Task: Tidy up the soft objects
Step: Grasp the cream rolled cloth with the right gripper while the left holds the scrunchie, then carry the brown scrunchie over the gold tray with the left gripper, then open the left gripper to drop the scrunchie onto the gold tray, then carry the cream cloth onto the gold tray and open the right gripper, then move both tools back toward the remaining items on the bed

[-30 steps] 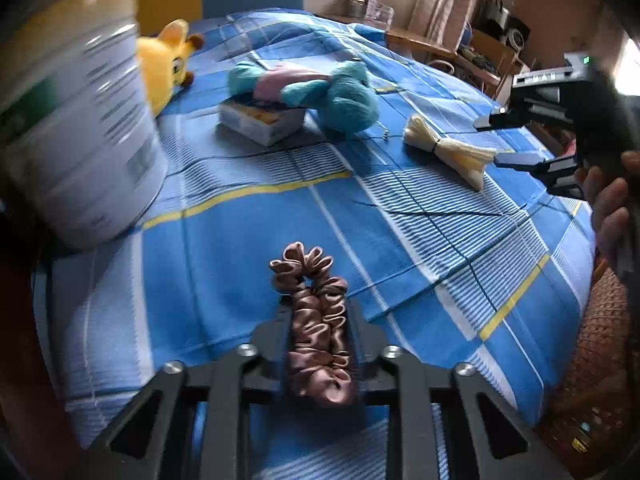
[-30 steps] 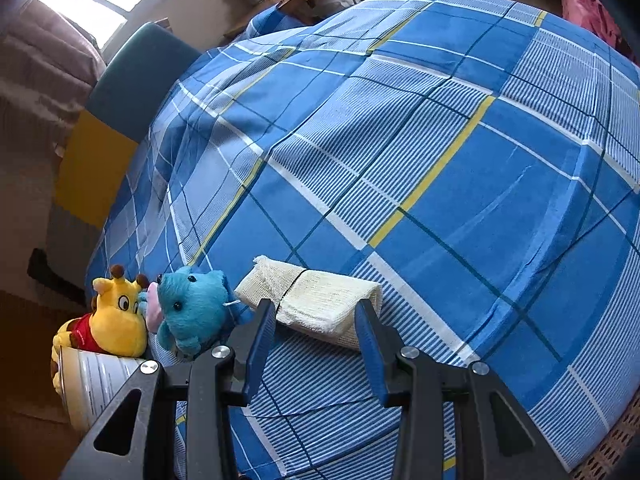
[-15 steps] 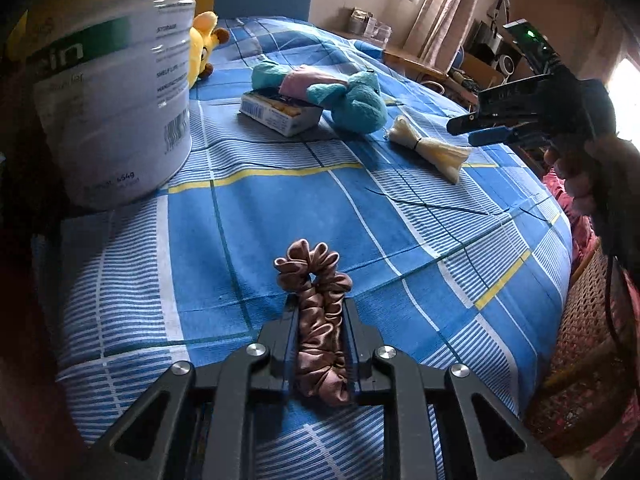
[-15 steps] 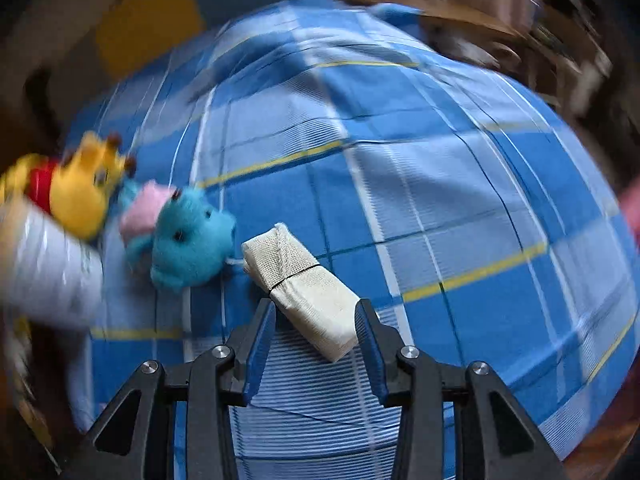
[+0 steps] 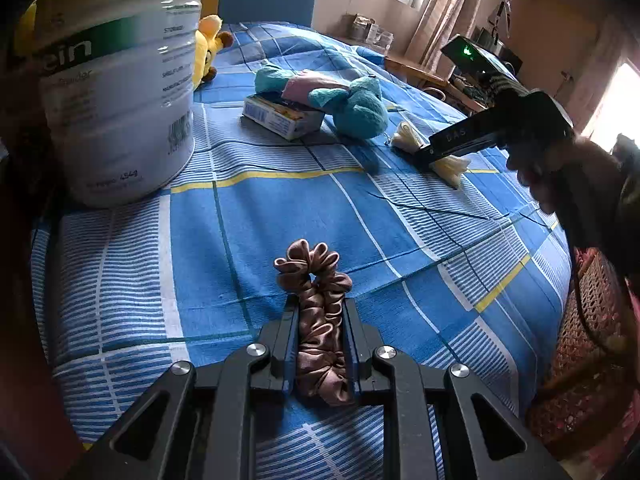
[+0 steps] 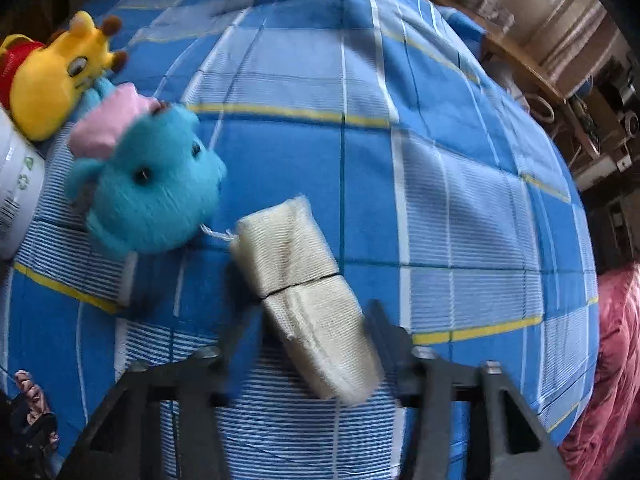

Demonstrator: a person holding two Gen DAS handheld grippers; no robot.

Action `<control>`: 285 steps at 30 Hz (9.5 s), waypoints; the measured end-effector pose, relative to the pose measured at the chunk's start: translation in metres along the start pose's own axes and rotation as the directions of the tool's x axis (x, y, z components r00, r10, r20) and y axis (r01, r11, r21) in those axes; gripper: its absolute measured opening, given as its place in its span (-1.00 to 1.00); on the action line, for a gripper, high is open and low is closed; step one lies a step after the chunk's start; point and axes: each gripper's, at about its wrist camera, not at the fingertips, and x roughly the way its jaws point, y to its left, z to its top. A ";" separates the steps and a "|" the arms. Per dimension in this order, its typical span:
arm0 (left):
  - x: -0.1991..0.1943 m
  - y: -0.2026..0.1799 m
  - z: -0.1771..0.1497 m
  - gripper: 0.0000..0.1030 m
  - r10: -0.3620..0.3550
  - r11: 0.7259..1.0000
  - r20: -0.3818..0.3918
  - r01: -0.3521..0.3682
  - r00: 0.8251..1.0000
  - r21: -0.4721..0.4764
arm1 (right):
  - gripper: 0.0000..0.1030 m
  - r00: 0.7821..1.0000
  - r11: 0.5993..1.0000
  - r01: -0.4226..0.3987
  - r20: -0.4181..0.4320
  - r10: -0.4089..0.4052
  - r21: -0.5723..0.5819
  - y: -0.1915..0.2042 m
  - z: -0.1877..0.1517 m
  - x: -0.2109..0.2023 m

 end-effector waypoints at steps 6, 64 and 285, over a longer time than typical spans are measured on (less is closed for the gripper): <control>-0.001 -0.002 -0.002 -0.59 0.012 1.000 0.010 -0.012 1.000 0.001 | -0.59 0.994 0.986 -0.065 0.100 0.050 0.151 -0.011 -0.014 -0.009; -0.184 0.100 -0.041 -0.72 0.272 0.909 0.179 -0.192 0.945 -0.369 | -0.47 0.990 0.997 0.072 0.120 -0.076 0.034 0.013 -0.019 -0.007; 0.032 -0.089 0.173 -0.04 0.146 0.966 0.135 -0.170 0.980 0.193 | -0.23 0.889 0.620 -0.453 0.378 0.260 0.640 -0.086 -0.061 -0.051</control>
